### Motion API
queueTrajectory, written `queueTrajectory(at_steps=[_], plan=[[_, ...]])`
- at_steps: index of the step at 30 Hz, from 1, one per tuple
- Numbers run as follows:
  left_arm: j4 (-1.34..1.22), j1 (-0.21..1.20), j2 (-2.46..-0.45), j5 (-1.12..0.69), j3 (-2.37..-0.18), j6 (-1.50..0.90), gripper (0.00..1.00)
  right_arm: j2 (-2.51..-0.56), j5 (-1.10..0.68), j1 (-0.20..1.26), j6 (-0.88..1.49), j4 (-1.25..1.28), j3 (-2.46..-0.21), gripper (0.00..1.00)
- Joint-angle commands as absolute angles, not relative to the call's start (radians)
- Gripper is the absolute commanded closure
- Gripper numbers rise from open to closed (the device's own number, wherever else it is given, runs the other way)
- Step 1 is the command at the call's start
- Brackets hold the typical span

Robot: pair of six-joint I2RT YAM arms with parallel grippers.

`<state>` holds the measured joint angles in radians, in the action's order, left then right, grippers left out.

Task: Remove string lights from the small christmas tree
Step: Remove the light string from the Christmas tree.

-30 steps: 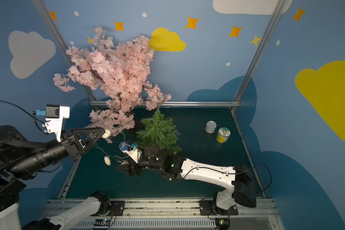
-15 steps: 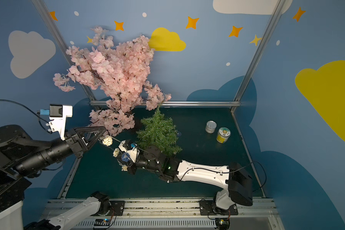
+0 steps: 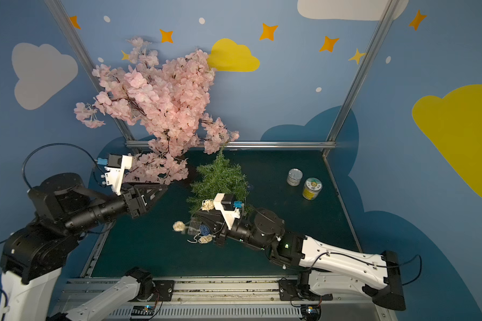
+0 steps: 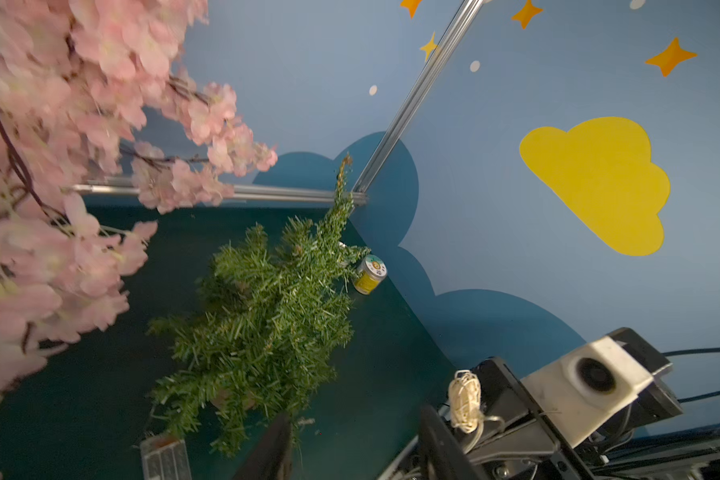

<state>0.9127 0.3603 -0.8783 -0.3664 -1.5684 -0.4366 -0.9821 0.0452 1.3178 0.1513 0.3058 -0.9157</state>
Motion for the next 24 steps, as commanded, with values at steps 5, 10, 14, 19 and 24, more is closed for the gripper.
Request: queueTrajectory(at_steps=[5,10,14,19,24], plan=[[0.847,0.361,-0.856,-0.376,-1.482,-0.45,0.13,-0.867,0.107,1.324,0.15,0.135,-0.897,1.0],[0.844,0.363,-0.851,-0.363,-1.443,-0.445,0.11,-0.814,0.148,1.324,0.138,0.084,-0.893,1.0],[0.854,0.361,-0.845,-0.345,-1.419,-0.434,0.1,-0.759,0.219,1.322,0.121,-0.013,-0.906,1.0],[0.855,0.361,-0.841,-0.333,-1.397,-0.425,0.1,-0.672,0.361,1.317,0.108,-0.15,-0.922,1.0],[0.841,0.361,-0.847,-0.336,-1.373,-0.425,0.09,-0.597,0.484,1.298,0.08,-0.244,-0.931,1.0]])
